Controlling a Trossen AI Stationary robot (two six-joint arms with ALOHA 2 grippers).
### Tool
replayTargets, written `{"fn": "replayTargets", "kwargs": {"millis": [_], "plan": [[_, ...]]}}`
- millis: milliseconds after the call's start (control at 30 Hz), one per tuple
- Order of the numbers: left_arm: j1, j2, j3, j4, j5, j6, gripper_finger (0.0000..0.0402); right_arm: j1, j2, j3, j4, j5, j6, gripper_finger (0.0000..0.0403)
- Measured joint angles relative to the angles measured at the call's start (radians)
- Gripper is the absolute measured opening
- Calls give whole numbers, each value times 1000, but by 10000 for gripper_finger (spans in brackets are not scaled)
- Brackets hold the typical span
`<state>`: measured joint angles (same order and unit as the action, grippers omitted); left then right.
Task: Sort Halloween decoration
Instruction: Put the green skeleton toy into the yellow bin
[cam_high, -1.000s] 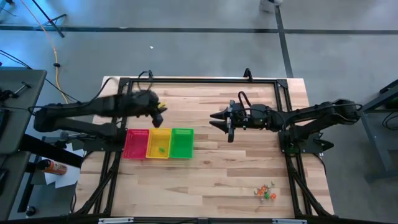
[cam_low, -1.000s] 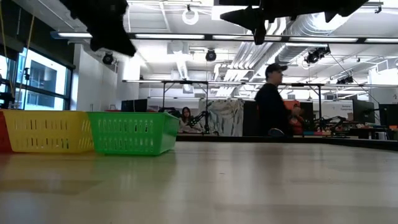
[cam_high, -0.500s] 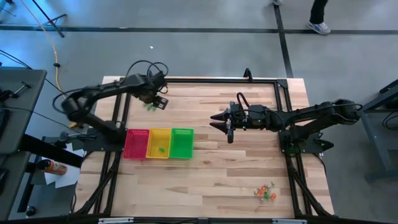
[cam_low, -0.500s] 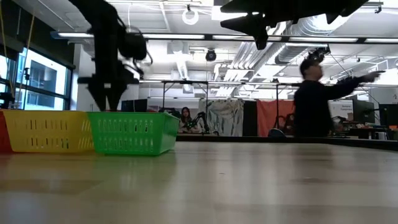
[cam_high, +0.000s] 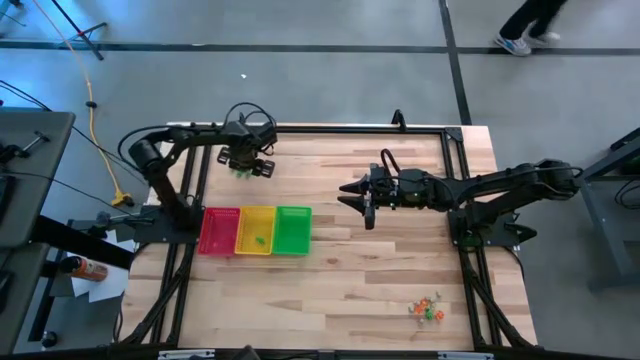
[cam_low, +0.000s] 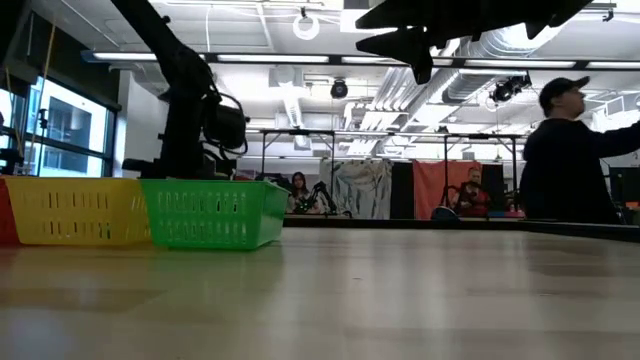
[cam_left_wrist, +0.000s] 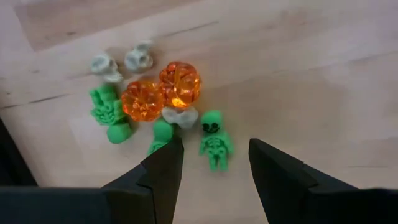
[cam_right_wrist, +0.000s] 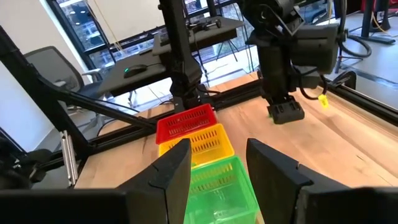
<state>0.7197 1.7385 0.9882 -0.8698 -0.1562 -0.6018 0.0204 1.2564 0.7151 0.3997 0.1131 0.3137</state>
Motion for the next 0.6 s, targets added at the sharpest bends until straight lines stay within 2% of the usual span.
{"fn": "replayTargets", "kwargs": {"millis": [433, 600], "plan": [[-1, 31, 1, 19, 35, -25, 170, -1, 0, 0, 0, 19, 0, 149], [-1, 31, 1, 21, 46, -29, 140, -1, 0, 0, 0, 43, 0, 149]]}}
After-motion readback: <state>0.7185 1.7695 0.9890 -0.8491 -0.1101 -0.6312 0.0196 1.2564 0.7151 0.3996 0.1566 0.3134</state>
